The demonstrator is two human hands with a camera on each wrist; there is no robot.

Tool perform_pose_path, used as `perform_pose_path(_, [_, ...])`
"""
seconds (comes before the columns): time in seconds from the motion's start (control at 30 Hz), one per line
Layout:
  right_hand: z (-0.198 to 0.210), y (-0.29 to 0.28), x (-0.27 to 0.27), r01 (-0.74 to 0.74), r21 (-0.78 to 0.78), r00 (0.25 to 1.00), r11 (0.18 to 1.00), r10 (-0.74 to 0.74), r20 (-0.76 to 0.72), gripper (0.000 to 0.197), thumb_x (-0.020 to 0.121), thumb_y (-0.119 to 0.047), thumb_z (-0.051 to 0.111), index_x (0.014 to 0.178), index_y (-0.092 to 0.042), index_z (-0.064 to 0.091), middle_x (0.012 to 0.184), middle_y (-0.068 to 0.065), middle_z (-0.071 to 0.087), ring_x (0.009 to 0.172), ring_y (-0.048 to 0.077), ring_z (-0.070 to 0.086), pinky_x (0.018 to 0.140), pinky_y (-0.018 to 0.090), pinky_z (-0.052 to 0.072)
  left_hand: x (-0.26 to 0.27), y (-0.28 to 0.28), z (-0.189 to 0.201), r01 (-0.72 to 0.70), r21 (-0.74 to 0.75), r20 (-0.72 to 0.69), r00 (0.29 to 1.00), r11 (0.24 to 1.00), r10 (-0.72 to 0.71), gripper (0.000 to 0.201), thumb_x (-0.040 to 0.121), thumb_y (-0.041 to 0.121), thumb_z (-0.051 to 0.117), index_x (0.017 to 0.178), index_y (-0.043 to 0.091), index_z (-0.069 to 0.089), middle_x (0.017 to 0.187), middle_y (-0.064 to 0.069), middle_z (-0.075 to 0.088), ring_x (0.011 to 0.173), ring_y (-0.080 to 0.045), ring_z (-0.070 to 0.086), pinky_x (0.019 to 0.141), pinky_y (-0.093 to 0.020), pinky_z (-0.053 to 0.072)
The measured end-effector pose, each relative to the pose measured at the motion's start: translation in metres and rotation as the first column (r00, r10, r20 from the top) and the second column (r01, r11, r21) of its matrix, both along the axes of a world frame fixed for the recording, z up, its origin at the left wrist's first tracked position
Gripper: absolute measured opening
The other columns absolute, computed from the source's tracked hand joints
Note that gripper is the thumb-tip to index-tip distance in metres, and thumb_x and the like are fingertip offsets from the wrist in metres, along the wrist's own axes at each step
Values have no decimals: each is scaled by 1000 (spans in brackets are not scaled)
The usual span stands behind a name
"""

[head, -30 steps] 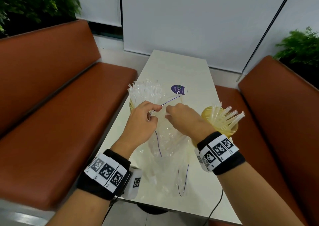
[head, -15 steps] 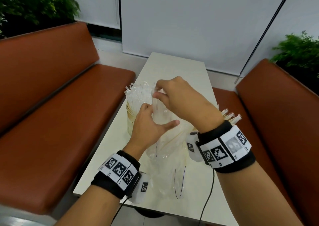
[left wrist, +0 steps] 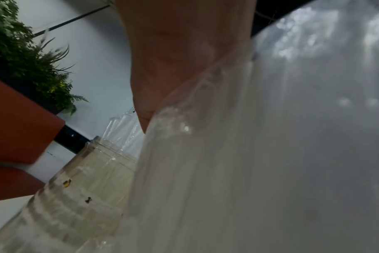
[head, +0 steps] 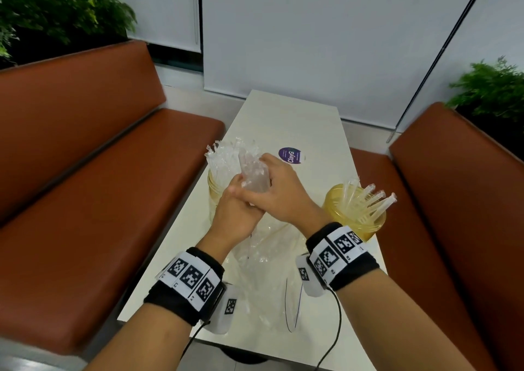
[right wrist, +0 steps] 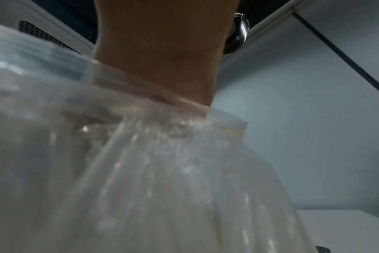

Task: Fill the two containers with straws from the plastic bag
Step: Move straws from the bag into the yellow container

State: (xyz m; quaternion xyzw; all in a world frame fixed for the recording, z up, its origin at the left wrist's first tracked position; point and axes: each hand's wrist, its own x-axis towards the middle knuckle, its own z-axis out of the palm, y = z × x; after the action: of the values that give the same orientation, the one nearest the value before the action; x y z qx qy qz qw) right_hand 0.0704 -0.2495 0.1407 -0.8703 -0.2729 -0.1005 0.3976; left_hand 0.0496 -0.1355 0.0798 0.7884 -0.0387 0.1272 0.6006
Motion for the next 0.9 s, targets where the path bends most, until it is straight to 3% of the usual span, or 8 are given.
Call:
perform_pose_path(0.13, [-6, 5, 7, 54, 69, 995, 996, -60, 84, 35, 84, -41, 63, 70, -12, 52, 64, 5, 53, 58, 25, 53, 56, 43, 46, -1, 0, 4, -21, 77, -16, 1000, 997, 23, 59, 66, 47, 71, 120, 23, 61, 105, 10, 70, 95, -7, 68, 77, -37, 60])
perform_pose_path(0.3, [20, 1, 13, 129, 245, 986, 961, -151, 75, 45, 92, -26, 68, 53, -16, 48, 44, 0, 46, 39, 12, 40, 42, 27, 31, -4, 2, 8, -72, 314, -15, 997, 947, 81, 50, 68, 63, 81, 95, 25, 62, 92, 13, 50, 74, 0, 50, 59, -15, 34])
perform_pose_path(0.4, [57, -4, 16, 123, 364, 972, 923, -186, 143, 47, 94, -30, 65, 60, 2, 60, 52, 19, 60, 43, 34, 54, 38, 36, 37, -5, 5, 8, -76, 304, -22, 996, 950, 87, 61, 66, 63, 82, 112, 26, 66, 101, 11, 51, 78, -1, 52, 64, -16, 37])
perform_pose_path(0.5, [105, -23, 18, 139, 503, 921, 853, -298, 250, 48, 93, -26, 66, 53, -1, 56, 45, 6, 52, 39, 18, 46, 41, 26, 31, -6, 9, 10, -86, 314, -18, 995, 946, 97, 69, 64, 59, 85, 122, 28, 64, 103, 10, 50, 85, 0, 53, 72, -22, 43])
perform_pose_path(0.57, [136, -46, 20, 131, 585, 867, 800, -378, 323, 41, 92, -25, 66, 59, 0, 66, 49, 3, 58, 45, 12, 55, 46, 29, 41, -6, 10, 9, -84, 329, 0, 996, 940, 90, 72, 64, 58, 85, 126, 28, 63, 103, 12, 49, 84, 4, 51, 74, -21, 43])
perform_pose_path(0.7, [158, -105, 26, 247, 532, 731, 810, -516, 446, 46, 95, -31, 61, 62, 0, 64, 48, -8, 50, 40, 10, 46, 42, 23, 29, -7, 14, 7, -93, 314, 15, 996, 945, 93, 69, 69, 55, 84, 129, 27, 64, 106, 11, 51, 93, -1, 55, 85, -28, 51])
perform_pose_path(0.8, [136, -142, 40, 447, 421, 661, 789, -609, 439, 55, 95, -41, 58, 56, -3, 48, 49, 4, 41, 41, 22, 35, 43, 25, 18, -7, 14, 7, -104, 315, 35, 995, 943, 98, 66, 72, 54, 82, 129, 27, 65, 106, 11, 51, 92, -1, 55, 82, -24, 49])
perform_pose_path(0.9, [92, -163, 59, 610, 307, 637, 730, -683, 358, 58, 93, -52, 52, 60, -4, 51, 53, 10, 46, 45, 21, 37, 44, 30, 29, -5, 12, 9, -114, 320, 44, 993, 941, 106, 62, 74, 52, 82, 128, 27, 65, 104, 10, 52, 87, 2, 52, 77, -20, 43])
